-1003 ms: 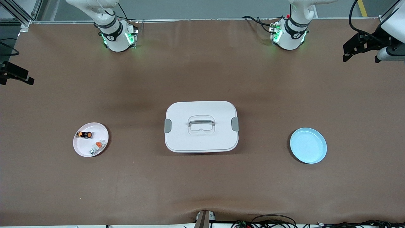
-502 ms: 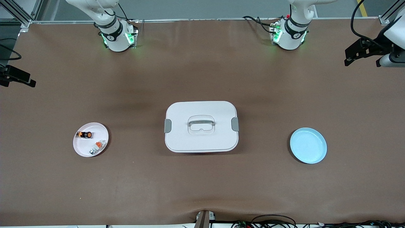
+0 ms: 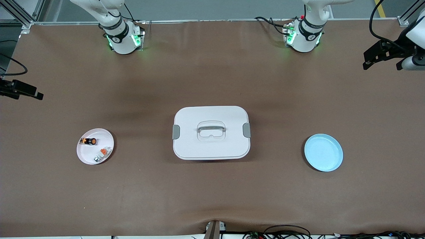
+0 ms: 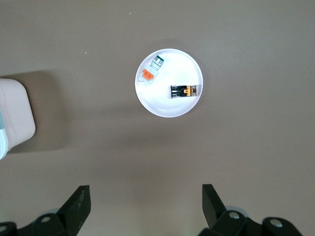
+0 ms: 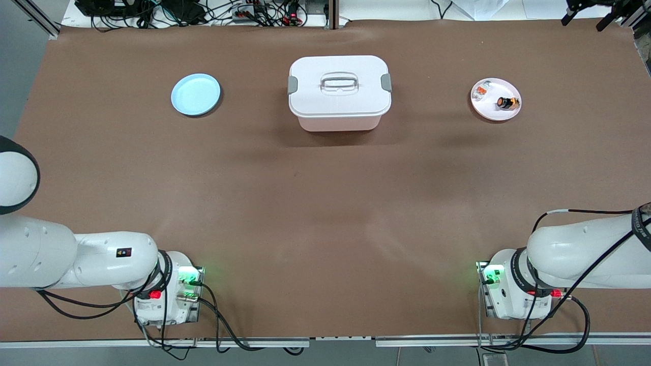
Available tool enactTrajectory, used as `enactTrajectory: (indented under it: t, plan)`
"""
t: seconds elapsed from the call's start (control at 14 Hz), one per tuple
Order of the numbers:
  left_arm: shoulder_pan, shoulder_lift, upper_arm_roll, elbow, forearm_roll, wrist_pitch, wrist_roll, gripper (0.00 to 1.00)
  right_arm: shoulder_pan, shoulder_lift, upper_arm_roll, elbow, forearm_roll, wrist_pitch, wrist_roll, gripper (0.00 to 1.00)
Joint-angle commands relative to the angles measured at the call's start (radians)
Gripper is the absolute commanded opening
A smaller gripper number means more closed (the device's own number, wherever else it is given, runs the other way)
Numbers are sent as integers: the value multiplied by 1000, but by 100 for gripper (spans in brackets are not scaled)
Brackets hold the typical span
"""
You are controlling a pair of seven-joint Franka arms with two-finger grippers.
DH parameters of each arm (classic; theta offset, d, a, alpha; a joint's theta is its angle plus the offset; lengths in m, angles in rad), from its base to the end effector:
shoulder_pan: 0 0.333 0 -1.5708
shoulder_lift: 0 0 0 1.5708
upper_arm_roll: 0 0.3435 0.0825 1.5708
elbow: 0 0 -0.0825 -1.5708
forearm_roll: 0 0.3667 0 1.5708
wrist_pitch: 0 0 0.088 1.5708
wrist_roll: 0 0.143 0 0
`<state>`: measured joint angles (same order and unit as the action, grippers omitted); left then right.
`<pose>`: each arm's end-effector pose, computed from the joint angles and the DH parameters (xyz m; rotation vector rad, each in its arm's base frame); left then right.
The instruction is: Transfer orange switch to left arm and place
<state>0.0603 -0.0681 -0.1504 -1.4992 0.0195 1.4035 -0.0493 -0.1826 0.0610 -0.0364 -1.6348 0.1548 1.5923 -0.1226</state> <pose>0.4928 -0.0447 0.6684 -3.1094 0.0581 0.0408 0.5421 -0.0978 0.5573 -2.9676 0.1601 0.1130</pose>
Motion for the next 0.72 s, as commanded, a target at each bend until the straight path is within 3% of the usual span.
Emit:
enactTrajectory:
  t: [0.0,0.29,0.65]
  plan:
    - [6,-16,3,13,-7,-14,-33,100,-47,-37,9,-146,69,107,-26,100]
    - [4,-13,0,11,-7,-14,-35,100,-38,-29,12,-272,86,280,-35,100]
    - [3,2,0,19,-15,-8,-37,100,-47,74,10,-278,126,392,-147,100]
